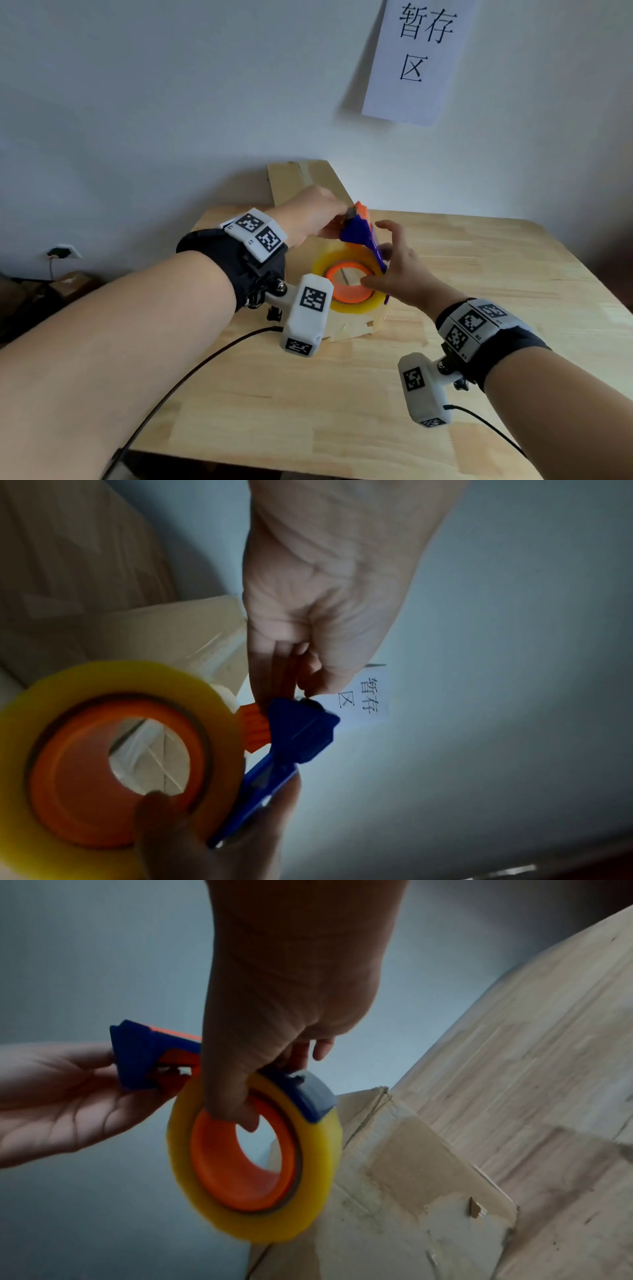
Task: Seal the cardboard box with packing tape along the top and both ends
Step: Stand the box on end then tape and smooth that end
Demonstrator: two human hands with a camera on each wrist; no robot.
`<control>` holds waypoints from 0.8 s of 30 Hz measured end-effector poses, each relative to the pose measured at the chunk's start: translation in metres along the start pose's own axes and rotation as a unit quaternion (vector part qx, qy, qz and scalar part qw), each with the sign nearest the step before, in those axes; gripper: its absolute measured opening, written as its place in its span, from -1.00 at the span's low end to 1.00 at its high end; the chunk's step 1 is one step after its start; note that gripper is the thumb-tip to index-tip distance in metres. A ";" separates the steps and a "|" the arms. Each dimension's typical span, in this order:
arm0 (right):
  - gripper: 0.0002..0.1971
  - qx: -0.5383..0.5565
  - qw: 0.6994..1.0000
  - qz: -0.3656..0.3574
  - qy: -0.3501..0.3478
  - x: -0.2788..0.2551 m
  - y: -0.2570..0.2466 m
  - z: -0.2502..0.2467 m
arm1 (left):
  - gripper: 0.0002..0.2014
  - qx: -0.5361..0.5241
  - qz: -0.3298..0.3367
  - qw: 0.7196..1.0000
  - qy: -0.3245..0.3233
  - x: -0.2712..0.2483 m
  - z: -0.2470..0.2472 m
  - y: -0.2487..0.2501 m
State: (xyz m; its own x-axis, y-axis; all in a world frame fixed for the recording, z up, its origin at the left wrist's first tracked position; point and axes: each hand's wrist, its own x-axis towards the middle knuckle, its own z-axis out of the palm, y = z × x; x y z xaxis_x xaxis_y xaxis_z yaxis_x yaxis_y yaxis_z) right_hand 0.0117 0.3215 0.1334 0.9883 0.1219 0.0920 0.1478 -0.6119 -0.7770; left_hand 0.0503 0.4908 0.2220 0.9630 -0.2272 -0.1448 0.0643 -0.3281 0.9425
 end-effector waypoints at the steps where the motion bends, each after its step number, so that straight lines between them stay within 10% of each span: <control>1: -0.14 0.016 1.000 -0.001 -0.004 0.000 0.001 0.001 | -0.86 0.040 0.017 0.999 -0.004 0.001 0.003 0.002; 10: -0.36 0.031 0.997 -0.025 0.072 0.004 -0.013 -0.011 | -0.90 0.335 0.149 0.930 -0.024 0.007 -0.013 0.019; 24: -0.29 -0.317 0.933 -0.162 0.049 0.021 -0.065 -0.042 | -0.82 0.225 0.111 0.967 0.034 -0.003 -0.040 0.013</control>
State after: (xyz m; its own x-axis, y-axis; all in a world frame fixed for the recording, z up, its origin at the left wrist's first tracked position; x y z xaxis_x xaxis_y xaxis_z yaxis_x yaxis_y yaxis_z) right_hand 0.0248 0.3310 0.2124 0.8817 0.3282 0.3390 0.4025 -0.8981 -0.1771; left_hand 0.0583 0.5242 0.2465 0.9560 -0.2818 0.0816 -0.2522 -0.6476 0.7191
